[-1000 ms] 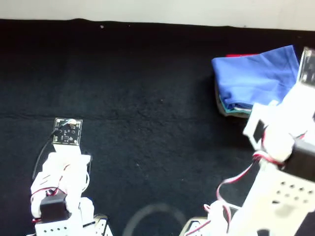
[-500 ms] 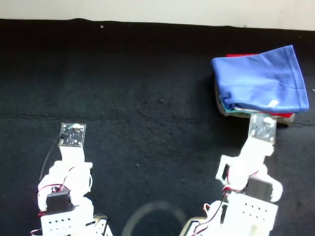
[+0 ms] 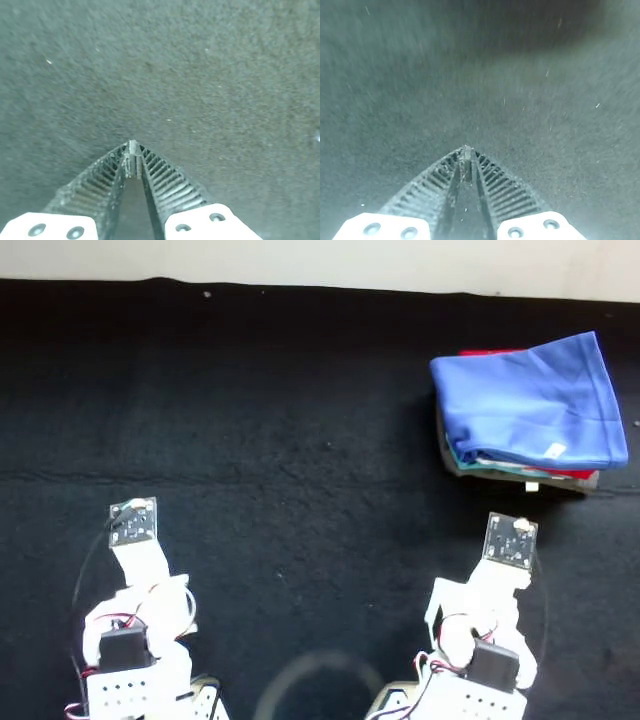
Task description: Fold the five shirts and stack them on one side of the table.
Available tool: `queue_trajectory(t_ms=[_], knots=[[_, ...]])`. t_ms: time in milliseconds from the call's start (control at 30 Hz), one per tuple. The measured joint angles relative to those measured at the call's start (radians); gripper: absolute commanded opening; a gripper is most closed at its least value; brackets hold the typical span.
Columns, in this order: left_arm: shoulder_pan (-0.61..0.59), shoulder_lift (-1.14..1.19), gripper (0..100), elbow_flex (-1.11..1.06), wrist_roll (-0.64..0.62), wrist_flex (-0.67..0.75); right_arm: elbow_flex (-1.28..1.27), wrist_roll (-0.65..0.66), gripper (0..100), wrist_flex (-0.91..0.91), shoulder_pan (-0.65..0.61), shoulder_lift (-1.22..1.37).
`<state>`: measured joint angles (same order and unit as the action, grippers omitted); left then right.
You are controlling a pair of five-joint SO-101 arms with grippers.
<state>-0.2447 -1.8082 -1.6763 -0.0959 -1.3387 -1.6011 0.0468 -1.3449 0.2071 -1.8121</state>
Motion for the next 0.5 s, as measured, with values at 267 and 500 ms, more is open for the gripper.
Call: queue_trajectory(t_ms=[267,500], knots=[[0.021,0.0,1,-0.003,-0.049,0.0,-0.071,0.0,0.7,0.152,0.0,0.003],[0.021,0.0,1,-0.003,-0.049,0.0,-0.071,0.0,0.7,0.127,0.0,0.003]])
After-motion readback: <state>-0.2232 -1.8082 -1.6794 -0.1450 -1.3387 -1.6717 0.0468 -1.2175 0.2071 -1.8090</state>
